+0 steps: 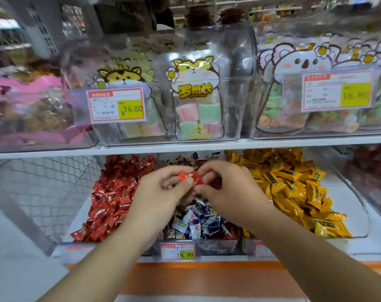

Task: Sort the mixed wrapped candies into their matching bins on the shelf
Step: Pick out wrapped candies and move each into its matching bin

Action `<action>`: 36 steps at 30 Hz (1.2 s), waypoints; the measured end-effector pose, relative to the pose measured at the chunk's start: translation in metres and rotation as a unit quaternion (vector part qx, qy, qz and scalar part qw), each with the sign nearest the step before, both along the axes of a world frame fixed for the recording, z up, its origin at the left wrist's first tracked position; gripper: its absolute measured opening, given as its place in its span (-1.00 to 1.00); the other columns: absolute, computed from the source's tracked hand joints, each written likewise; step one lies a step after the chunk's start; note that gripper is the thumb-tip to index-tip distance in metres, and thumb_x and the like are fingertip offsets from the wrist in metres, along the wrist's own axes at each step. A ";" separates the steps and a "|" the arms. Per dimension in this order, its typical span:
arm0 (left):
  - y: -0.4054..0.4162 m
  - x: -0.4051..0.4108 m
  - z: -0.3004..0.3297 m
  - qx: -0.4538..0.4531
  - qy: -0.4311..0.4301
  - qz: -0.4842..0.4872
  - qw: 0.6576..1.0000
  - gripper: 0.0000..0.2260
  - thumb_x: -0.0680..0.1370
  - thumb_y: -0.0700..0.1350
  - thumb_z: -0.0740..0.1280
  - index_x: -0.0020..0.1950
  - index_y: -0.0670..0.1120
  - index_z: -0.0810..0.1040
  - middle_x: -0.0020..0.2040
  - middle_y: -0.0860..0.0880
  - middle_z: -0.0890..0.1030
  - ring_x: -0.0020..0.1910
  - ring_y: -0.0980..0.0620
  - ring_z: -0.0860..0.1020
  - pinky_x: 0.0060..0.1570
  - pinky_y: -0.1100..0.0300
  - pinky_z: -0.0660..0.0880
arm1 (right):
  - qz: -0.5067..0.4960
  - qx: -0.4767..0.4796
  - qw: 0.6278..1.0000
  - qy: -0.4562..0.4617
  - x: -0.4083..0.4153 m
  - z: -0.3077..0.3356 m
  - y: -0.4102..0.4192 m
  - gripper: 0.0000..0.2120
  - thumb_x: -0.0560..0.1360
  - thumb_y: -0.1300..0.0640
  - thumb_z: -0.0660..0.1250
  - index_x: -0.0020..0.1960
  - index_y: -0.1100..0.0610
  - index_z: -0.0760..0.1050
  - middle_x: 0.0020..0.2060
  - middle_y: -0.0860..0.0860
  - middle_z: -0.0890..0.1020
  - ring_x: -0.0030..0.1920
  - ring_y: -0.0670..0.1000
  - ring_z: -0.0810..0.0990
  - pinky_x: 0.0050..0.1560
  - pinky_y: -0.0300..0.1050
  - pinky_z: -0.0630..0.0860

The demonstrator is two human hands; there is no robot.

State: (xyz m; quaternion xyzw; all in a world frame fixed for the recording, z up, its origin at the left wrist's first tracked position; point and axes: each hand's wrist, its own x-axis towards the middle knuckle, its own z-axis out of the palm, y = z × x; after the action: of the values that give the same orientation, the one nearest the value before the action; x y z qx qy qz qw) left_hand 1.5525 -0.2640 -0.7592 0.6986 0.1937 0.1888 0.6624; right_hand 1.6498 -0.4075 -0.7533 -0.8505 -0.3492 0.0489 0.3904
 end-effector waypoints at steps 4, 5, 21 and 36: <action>0.022 -0.026 -0.002 0.019 0.005 0.040 0.999 -0.83 0.60 -0.20 0.45 0.10 0.04 0.73 -0.07 -0.07 0.76 -0.06 -0.10 0.74 0.09 -0.14 0.66 | 0.008 0.036 0.999 0.018 -0.017 -0.003 0.021 -0.86 0.51 0.05 0.53 -0.08 -0.10 0.57 -0.23 -0.07 0.63 -0.20 -0.14 0.58 -0.24 -0.32 0.52; 0.032 -0.032 -0.003 0.041 0.006 0.057 0.998 -0.84 0.59 -0.18 0.46 0.09 0.06 0.73 -0.07 -0.03 0.76 -0.04 -0.04 0.74 0.12 -0.12 0.65 | 0.013 0.038 0.999 0.030 -0.020 -0.004 0.025 -0.86 0.52 0.07 0.53 -0.09 -0.09 0.57 -0.24 -0.06 0.63 -0.22 -0.13 0.57 -0.26 -0.33 0.50; 0.117 -0.062 -0.010 0.347 0.112 0.150 0.919 -0.76 0.68 0.03 0.26 0.32 0.19 0.60 0.21 0.17 0.62 0.00 0.16 0.52 -0.05 0.35 0.38 | 0.030 0.027 0.999 0.017 -0.043 -0.006 0.088 -0.85 0.66 0.07 0.30 0.20 -0.04 0.57 -0.03 -0.20 0.62 -0.08 -0.22 0.59 -0.09 -0.40 0.51; 0.042 0.046 -0.012 0.405 0.056 0.008 0.913 -0.79 0.62 0.01 0.40 0.25 0.11 0.66 0.12 0.16 0.67 0.06 0.20 0.58 0.01 0.48 0.40 | -0.094 -0.187 0.975 -0.078 0.022 0.002 -0.017 -0.63 0.58 0.17 0.35 0.37 -0.01 0.51 -0.10 -0.07 0.56 -0.30 -0.06 0.52 -0.40 -0.31 0.43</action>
State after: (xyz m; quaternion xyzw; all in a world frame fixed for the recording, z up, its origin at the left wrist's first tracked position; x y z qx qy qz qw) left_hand 1.5981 -0.2220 -0.7707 0.9147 0.1432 0.2172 0.3093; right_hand 1.6720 -0.4241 -0.7510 -0.9386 -0.2820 0.0098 0.1985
